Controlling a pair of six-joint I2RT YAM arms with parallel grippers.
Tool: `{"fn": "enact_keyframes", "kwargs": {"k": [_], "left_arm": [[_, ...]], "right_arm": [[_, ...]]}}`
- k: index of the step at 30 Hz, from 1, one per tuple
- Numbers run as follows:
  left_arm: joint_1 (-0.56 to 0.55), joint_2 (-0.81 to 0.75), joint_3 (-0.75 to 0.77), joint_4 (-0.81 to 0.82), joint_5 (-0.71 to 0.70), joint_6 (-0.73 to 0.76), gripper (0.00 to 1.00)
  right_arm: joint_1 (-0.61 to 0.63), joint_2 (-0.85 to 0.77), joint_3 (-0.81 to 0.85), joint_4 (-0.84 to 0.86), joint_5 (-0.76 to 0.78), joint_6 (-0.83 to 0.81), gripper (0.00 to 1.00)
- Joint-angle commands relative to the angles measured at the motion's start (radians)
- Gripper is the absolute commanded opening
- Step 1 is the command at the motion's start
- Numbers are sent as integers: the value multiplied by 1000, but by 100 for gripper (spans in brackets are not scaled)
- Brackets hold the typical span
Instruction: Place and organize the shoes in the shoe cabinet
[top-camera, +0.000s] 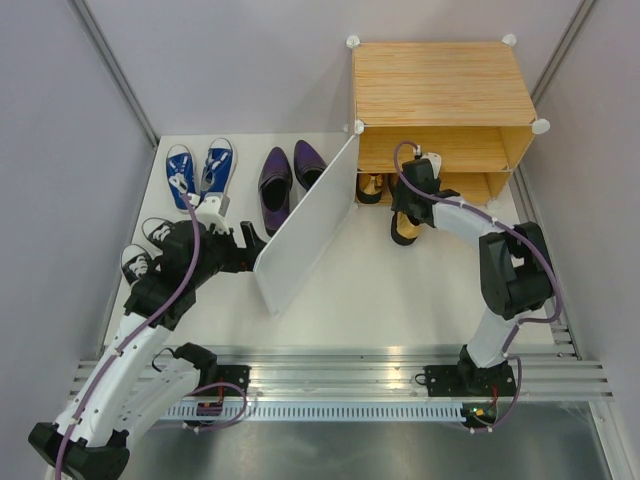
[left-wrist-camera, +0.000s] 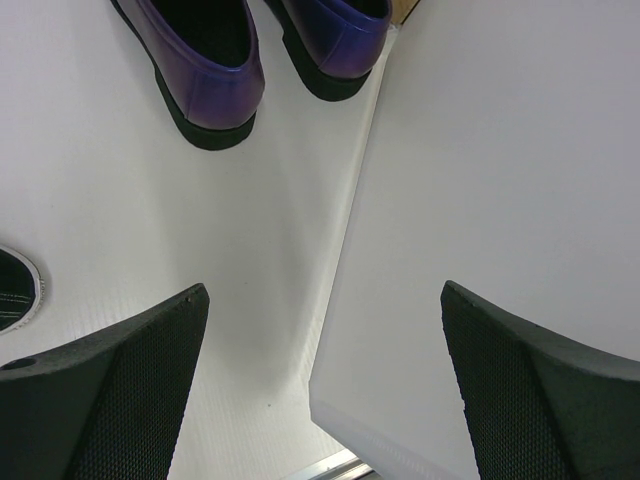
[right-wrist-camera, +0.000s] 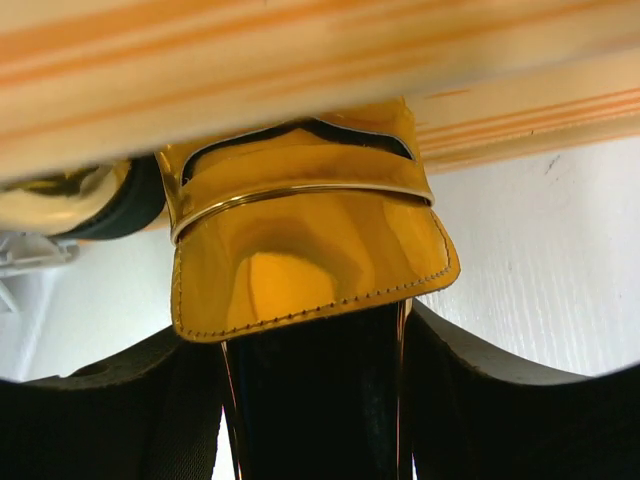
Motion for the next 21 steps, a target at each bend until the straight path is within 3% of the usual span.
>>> {"fn": "enact_keyframes", "kwargs": {"k": [1,6,11,17,21], "left_arm": [[-4,-10,7,20,14,33,99],[-4,-9,8,18,17,33,99],[-4,-12,8,19,19,34,99],[-4,-16,8,18,19,37,99],[-4,-15,8,18,20,36,99]], "right_arm": [[-20,28,91,77,7,-24,5],[-39,67,137,68,15,-38,34],[-50,94,190,48,2,-57,50],[-50,84,202,31,-31,-57,77],[-51,70,200,15,-35,-53,81]]}}
